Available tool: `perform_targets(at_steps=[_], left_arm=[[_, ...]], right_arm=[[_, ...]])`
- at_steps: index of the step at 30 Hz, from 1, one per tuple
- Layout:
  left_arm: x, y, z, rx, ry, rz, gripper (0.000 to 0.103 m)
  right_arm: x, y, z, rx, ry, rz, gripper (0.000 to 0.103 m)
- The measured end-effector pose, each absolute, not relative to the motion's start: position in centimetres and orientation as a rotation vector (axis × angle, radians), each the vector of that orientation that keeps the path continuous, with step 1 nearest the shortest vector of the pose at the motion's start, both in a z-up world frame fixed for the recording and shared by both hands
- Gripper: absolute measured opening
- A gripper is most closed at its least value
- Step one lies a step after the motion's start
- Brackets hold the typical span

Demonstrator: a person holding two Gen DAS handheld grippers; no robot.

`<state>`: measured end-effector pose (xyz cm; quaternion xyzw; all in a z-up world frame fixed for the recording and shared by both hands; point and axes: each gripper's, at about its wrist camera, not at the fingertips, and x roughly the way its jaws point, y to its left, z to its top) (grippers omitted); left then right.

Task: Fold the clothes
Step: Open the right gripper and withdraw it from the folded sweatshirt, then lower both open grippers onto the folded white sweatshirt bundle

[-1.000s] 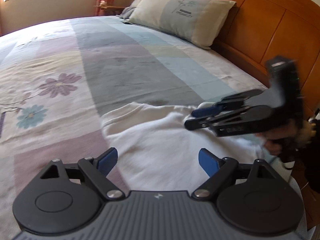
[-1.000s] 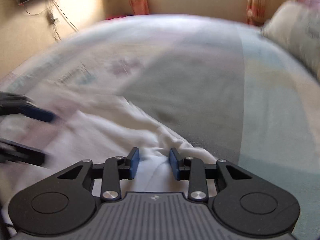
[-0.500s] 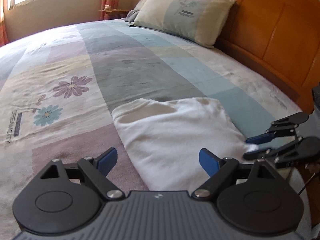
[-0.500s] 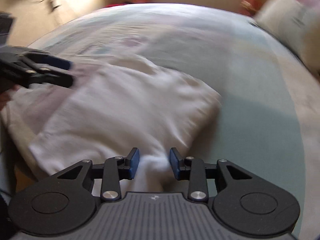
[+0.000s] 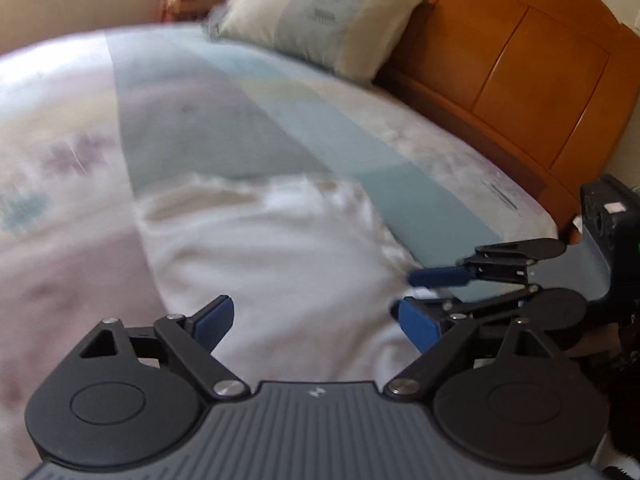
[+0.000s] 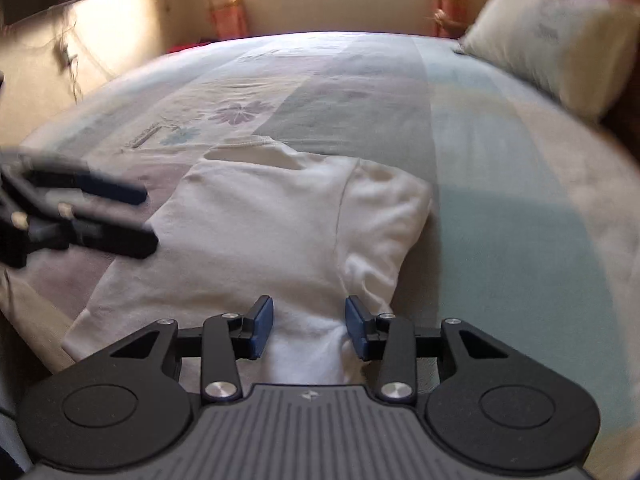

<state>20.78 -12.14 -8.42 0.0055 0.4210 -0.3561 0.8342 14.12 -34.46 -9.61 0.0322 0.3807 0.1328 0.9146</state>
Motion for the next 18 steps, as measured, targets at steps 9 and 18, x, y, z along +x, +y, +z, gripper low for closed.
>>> perform_targets(at_steps=[9,18], left_arm=[[18.5,-11.3,-6.9,0.053,0.910,-0.832,0.090],[15.1,-10.5,-8.7,0.106,0.990,-0.796,0.090]], right_arm=[[12.3,-35.0,-8.5,0.123,0.742,0.247,0.052],[9.7,-36.4,-9.2,0.082,0.812,0.130,0.061]])
